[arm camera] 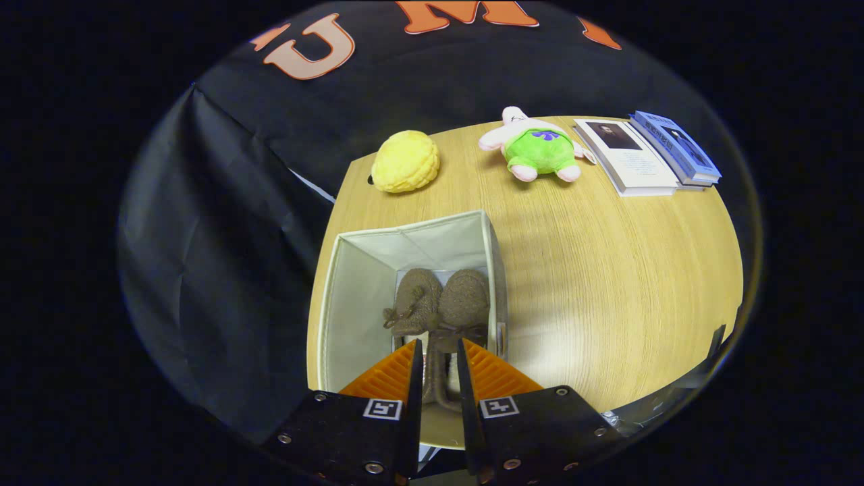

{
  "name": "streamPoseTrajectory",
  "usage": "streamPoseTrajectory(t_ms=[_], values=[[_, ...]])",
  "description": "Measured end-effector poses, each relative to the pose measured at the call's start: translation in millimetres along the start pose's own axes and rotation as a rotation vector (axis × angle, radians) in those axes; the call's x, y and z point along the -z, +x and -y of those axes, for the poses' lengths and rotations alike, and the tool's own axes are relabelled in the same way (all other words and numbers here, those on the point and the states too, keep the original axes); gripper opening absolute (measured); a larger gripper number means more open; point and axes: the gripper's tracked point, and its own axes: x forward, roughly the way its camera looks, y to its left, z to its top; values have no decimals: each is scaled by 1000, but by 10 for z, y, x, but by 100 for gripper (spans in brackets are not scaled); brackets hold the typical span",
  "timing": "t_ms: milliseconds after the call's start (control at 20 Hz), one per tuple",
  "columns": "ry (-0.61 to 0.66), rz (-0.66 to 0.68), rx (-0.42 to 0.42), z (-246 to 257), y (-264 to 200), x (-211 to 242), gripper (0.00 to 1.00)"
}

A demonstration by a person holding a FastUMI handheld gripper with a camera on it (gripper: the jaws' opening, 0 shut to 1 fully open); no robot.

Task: Open the storage box then place both shoes into the box .Put the left shoe in first, then the right shoe, with the right side of both shoes facing outward in a uniform manner.

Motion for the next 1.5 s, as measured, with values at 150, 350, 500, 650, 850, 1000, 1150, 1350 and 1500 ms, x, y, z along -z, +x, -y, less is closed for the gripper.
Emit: streamPoseTrajectory(t_ms=[150, 350, 500, 650, 850, 1000, 1150, 1350, 1500], values=[[-38, 63, -18, 38, -217, -203, 32], [-75, 186, -65, 87, -538, -539, 57], [-110, 236, -91, 206, -808, -713, 70], [-135, 341, -110, 380, -1166, -1000, 75], [-170, 468, -145, 624, -1607, -1264, 88], [-207, 593, -118, 926, -1970, -1489, 97], [-241, 725, -58, 1278, -2303, -1670, 98], [-256, 924, -4, 1709, -2818, -1888, 98], [-284, 1063, 36, 1939, -3210, -1974, 98]])
